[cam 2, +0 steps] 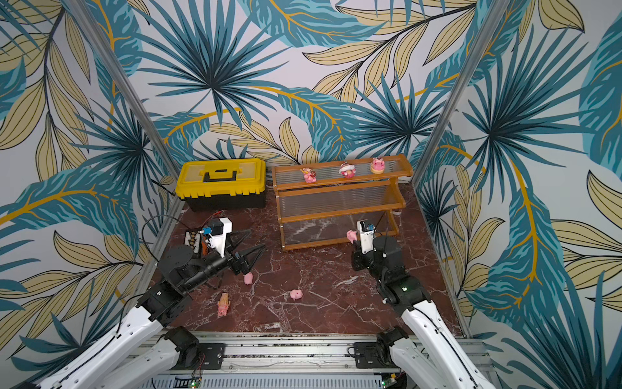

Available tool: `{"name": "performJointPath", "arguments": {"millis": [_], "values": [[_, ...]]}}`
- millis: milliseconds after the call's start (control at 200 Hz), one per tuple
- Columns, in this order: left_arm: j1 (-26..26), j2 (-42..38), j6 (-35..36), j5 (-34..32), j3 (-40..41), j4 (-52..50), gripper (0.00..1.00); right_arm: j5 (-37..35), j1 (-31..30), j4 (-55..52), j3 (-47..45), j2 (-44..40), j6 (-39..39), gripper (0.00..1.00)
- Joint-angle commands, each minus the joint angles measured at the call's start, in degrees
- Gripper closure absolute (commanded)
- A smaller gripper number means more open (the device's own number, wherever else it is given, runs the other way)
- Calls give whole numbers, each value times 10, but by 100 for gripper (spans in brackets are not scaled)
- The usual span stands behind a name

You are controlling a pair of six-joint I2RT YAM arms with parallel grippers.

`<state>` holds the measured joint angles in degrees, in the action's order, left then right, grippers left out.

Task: Organize plastic toys on shelves
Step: Place the plastic toy on the shelf.

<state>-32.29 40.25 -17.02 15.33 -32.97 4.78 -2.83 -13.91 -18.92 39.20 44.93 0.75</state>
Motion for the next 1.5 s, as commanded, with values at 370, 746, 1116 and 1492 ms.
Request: {"name": "performJointPath", "arguments": {"millis": [370,746,1116,1492], "values": [[4,-104,-2,-61,38,-32,14,161,213,243,40,178,-78,94],[5,-112,-3,-69,37,-46,14,182,252,188,182,342,-131,94],[5,-108,-11,-77,30,-55,14,161,252,211,236,430,-96,92],[5,-109,-16,-81,26,-64,14,153,251,231,245,472,-55,89]]}}
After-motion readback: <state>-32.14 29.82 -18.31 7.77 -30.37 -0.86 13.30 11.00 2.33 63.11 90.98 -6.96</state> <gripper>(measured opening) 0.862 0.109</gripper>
